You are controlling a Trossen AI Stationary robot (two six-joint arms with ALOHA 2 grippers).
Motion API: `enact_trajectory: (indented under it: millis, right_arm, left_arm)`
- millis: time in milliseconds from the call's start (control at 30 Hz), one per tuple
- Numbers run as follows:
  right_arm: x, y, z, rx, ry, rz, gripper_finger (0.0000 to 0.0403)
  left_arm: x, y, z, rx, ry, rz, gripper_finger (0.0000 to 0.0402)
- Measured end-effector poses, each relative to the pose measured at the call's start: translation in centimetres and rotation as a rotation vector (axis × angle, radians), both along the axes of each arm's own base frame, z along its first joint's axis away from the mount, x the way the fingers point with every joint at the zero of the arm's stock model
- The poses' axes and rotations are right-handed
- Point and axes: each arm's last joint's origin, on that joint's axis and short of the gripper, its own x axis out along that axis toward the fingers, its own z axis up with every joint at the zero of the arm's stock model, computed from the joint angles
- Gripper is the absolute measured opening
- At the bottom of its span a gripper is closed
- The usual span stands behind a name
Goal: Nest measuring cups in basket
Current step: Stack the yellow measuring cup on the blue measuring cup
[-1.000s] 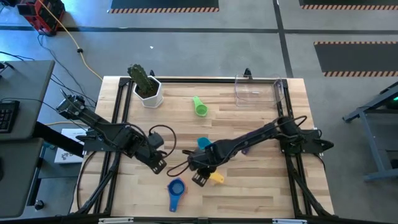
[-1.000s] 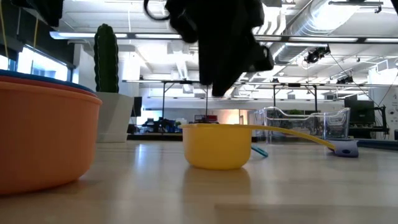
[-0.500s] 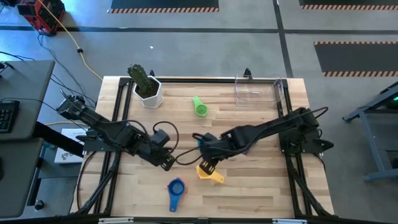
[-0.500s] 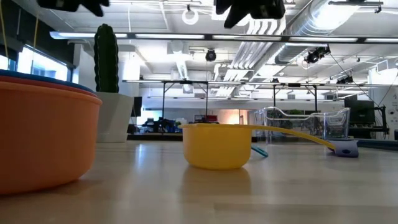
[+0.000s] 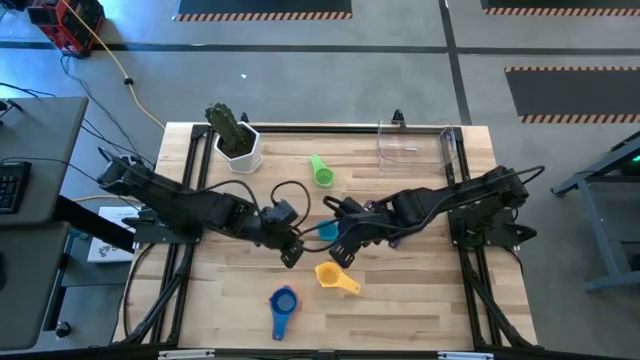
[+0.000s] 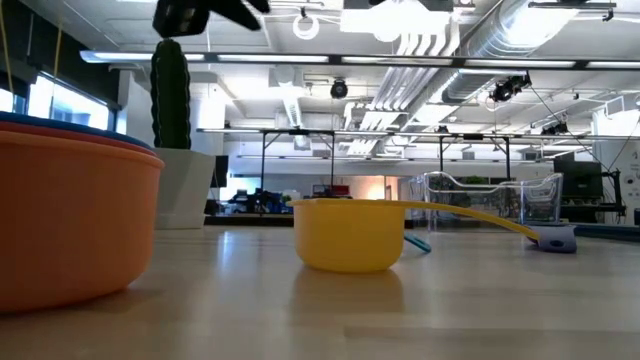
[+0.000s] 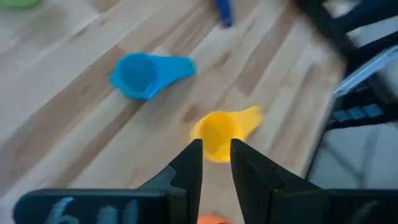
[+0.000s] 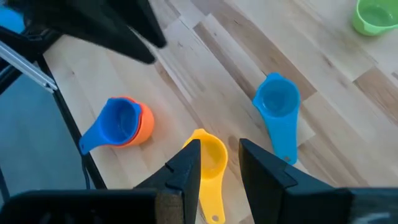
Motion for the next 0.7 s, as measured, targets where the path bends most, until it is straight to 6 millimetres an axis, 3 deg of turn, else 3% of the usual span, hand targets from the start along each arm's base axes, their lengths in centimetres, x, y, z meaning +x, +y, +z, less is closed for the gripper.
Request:
enact_trajectory:
  millis: [433, 700]
  right_arm:
    - [-0.3, -0.2, -0.3, -0.032, 0.035, -0.030, 0.0101]
    - [-0.6, -0.4, -0.4, -0.065, 0.065, -0.042, 0.0101]
  left_arm:
    - [3.8, 1.2, -3.5, 0.031, 0.035, -0.052, 0.0074]
    - [5.8, 0.5, -6.7, -0.047, 0.095, -0.119, 0.0074]
